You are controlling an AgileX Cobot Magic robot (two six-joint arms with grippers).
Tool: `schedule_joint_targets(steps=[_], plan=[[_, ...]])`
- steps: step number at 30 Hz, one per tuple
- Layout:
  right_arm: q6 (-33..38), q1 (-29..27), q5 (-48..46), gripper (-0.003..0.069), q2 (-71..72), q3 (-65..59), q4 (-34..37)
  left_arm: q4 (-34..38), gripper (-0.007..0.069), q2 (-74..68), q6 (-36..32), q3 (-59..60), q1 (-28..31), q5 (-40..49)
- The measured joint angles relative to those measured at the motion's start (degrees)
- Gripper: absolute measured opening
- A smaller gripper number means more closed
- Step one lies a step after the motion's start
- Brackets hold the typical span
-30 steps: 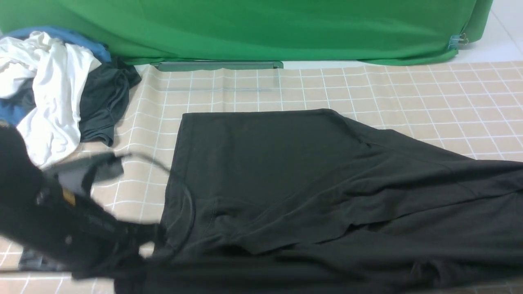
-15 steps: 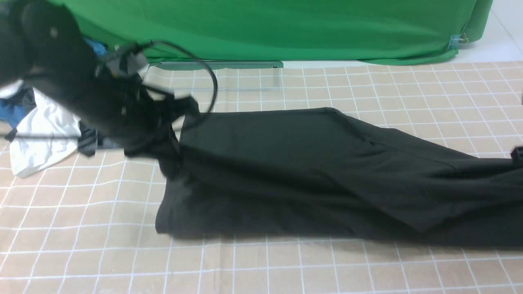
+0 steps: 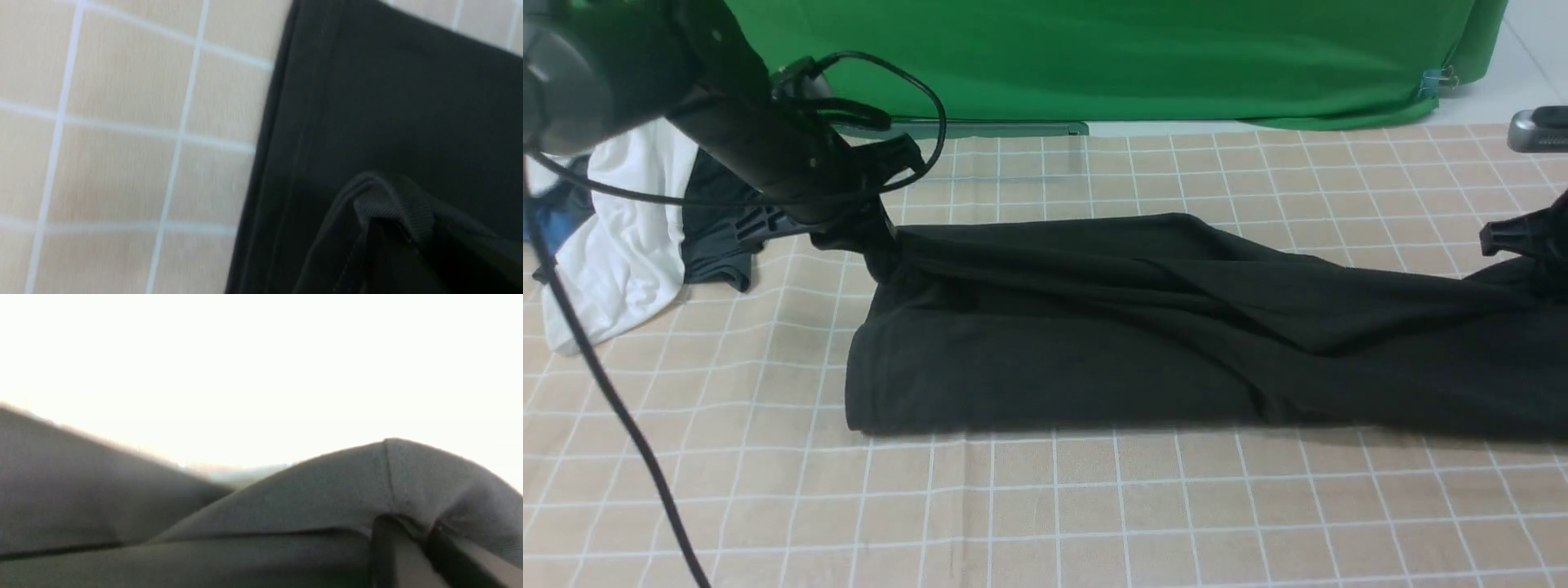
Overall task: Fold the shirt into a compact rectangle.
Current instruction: 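Fold the black garment in half by bringing its near edge over to the far edge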
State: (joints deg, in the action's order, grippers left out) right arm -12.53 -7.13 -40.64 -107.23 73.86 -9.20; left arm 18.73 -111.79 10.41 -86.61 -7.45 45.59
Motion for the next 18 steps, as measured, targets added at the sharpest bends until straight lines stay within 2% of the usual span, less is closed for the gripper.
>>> schedule_joint_targets(steps=[3, 6, 8, 10, 11, 12, 13, 16, 18], plan=[[0.04, 0.0, 2.84, 0.0078, -0.89, 0.0, -0.07, 0.0, 0.0022, -2.07, -0.38, -0.06, 0.0, -3.63], [0.94, 0.0, 4.38, 0.013, -1.02, 0.35, -0.84, -0.15, 0.0022, -3.18, -0.63, -0.12, 0.05, -5.11], [1.53, -0.05, 4.33, 0.0197, -1.02, 1.17, -1.26, -0.27, 0.0022, -3.8, -0.83, -0.12, 0.11, -5.24], [1.81, -0.05, 2.78, 0.0325, -0.88, 2.76, -1.33, -0.32, 0.0022, -4.38, -1.58, -0.12, 0.11, -5.69], [1.8, 0.01, 2.19, 0.0346, -0.82, 3.12, -1.33, -0.32, 0.0023, -4.45, -1.72, -0.12, 0.11, -5.82], [1.96, 0.4, -1.06, 0.0416, -0.2, 4.64, -1.28, -0.32, 0.0032, -4.45, -2.22, -0.12, 0.11, -6.15], [2.57, 0.76, -4.38, 0.0443, 0.49, 5.78, -0.86, -0.38, 0.0041, -4.45, -2.82, -0.17, 0.11, -6.58], [5.81, 2.86, -12.83, 0.0453, 2.75, 7.51, 2.32, -0.43, 0.0077, -4.45, -3.19, -0.23, 0.11, -7.63], [8.95, 5.45, -20.26, 0.0397, 3.87, 7.83, 5.79, -0.46, 0.0107, -4.45, -3.36, -0.34, 0.19, -8.03]])
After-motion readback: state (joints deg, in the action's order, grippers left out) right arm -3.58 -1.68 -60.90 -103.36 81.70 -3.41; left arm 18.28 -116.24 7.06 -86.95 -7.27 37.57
